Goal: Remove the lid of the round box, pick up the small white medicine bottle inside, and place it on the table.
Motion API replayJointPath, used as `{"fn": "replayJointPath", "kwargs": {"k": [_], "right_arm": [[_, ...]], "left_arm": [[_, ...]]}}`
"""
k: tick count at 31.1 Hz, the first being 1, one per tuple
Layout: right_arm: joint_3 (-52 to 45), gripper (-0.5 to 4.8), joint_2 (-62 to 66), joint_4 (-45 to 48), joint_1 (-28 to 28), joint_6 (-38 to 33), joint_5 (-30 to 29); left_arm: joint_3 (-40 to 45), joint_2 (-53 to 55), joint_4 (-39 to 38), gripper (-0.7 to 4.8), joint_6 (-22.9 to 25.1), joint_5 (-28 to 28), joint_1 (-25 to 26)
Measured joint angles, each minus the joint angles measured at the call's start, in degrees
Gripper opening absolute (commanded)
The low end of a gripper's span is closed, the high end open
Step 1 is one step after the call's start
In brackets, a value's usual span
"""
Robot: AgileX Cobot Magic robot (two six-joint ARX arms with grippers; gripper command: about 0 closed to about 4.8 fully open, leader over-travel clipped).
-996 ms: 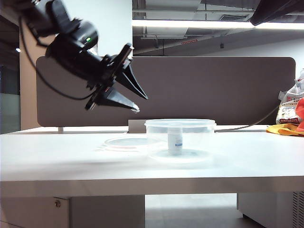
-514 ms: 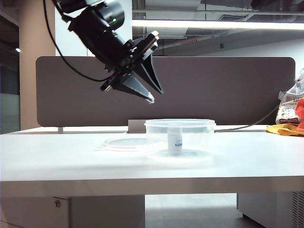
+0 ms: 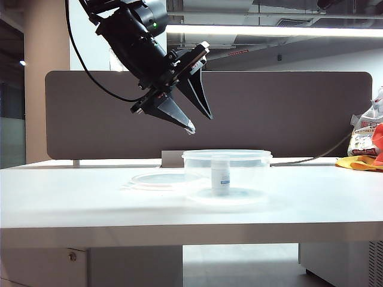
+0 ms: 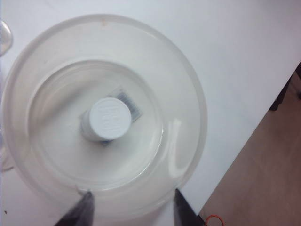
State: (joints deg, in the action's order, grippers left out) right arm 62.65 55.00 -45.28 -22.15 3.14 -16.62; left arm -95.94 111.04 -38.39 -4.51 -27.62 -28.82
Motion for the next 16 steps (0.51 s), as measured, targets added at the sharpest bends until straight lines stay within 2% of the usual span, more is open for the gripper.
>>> {"fn": "replayJointPath", "kwargs": {"k": [4, 7, 13, 16], "right_arm": [[3.23, -0.08, 0.0, -0.24, 0.02, 0.85, 2.43], [7.19, -0.08, -0.07, -0.76, 0.0, 1.14, 2.54], [9.18, -0.08, -0.07, -3.82, 0.02, 1.49, 2.69], [9.18, -0.08, -0.07, -4.37, 0.02, 1.75, 2.73]], "left_arm": [[0.0, 0.0, 0.0, 2.2, -0.02, -0.22, -0.2], [0.0, 0.11, 0.02, 2.49, -0.04, -0.22, -0.44], [-0.04, 3.13, 0.22, 2.5, -0.26, -0.2, -0.55], [-3.96, 5.62, -1.33, 2.49, -0.35, 0.77, -1.33]]}}
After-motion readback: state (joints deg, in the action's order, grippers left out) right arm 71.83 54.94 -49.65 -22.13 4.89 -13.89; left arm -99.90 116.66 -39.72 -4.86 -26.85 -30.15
